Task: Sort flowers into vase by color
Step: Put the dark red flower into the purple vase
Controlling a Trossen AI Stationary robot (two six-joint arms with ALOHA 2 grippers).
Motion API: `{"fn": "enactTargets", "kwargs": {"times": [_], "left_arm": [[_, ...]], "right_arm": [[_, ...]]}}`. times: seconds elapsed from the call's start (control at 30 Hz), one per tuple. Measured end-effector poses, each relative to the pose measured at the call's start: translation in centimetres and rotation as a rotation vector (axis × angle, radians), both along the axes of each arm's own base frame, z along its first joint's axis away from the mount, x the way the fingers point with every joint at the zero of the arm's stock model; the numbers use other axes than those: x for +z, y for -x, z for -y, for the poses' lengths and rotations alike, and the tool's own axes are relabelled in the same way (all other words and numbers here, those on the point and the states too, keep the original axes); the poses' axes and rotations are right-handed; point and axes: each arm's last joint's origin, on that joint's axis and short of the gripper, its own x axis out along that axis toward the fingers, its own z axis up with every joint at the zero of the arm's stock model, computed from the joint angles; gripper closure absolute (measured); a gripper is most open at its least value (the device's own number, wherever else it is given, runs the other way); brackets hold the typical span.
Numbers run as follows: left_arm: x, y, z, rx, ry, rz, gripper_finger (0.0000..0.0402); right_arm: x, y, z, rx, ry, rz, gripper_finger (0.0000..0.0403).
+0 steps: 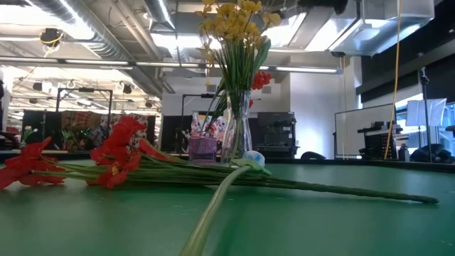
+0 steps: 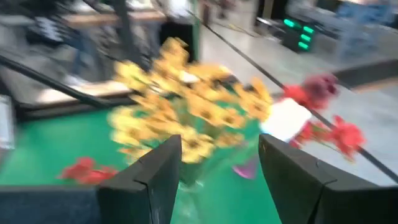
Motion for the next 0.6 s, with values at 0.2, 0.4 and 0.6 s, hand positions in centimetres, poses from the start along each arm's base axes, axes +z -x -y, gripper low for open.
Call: {"fn": "enactTargets", "kwargs": {"times": [0.2,0.4,0.6], "left_arm": [[-2.8,-2.6,-4.0,0.024,0.046,-0.101,0.0394],[-5.2,-5.7,-6.5,0.007,0.026,-0.163,0.0393],[-6.0,-7.3,-8.2,-0.022,0.01,-0.122,0.0393]], "right_arm": [[-1.2,-0.9,0.3,-0.113,0.041,-0.093,0.0189],[-2.1,-1.1,0.6,-0.196,0.078,-0.173,0.0189],[-2.9,-1.1,0.6,-0.217,0.076,-0.232,0.0189]]}}
